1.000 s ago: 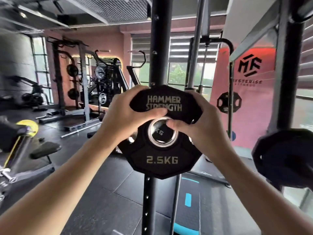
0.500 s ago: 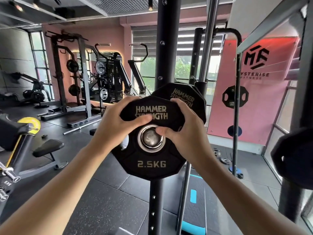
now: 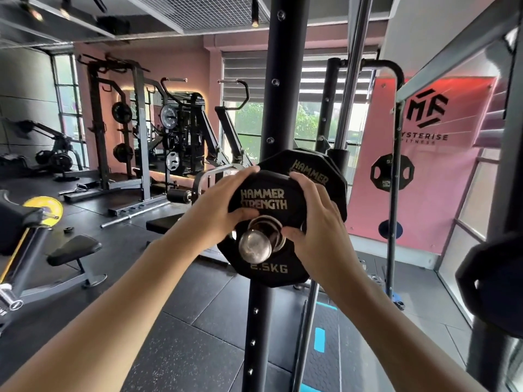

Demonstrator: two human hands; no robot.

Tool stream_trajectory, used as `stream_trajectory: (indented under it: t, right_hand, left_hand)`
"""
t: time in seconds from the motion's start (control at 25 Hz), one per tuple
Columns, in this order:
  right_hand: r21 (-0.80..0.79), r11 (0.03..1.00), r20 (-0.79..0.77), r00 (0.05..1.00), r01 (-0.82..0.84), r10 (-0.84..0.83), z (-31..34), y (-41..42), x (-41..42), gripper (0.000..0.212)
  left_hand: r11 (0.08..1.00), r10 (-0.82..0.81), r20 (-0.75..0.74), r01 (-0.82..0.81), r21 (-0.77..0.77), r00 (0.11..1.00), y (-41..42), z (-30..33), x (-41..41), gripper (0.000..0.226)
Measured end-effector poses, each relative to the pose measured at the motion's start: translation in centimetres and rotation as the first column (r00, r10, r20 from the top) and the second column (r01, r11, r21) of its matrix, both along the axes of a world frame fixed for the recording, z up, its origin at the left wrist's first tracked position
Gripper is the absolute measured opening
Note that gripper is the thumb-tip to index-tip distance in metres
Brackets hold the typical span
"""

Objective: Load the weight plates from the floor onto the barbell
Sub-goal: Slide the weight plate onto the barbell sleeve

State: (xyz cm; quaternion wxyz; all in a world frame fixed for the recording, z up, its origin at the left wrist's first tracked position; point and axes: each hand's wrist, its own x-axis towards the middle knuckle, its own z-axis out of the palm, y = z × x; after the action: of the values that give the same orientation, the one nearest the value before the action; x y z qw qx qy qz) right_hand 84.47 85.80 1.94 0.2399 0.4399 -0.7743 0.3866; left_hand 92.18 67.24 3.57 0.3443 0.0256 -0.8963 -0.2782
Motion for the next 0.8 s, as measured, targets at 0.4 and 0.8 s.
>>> stream_trajectory:
  t: [0.4, 0.8]
  right_hand:
    - [0.067, 0.988, -0.106, 0.985, 0.141, -0.134, -0.3, -2.4, -6.1, 0.102]
    - [0.055, 0.963, -0.028, 0.965, 0.263, -0.262, -0.7, -3.9, -10.3, 0.113]
  left_hand:
    - [0.973, 0.072, 0.071, -0.054, -0.223, 0.995, -1.4, 0.5, -6.4, 0.108]
    - [0.973, 0.06, -0.02, -0.063, -0.224, 0.998, -2.7, 0.0, -12.6, 0.099]
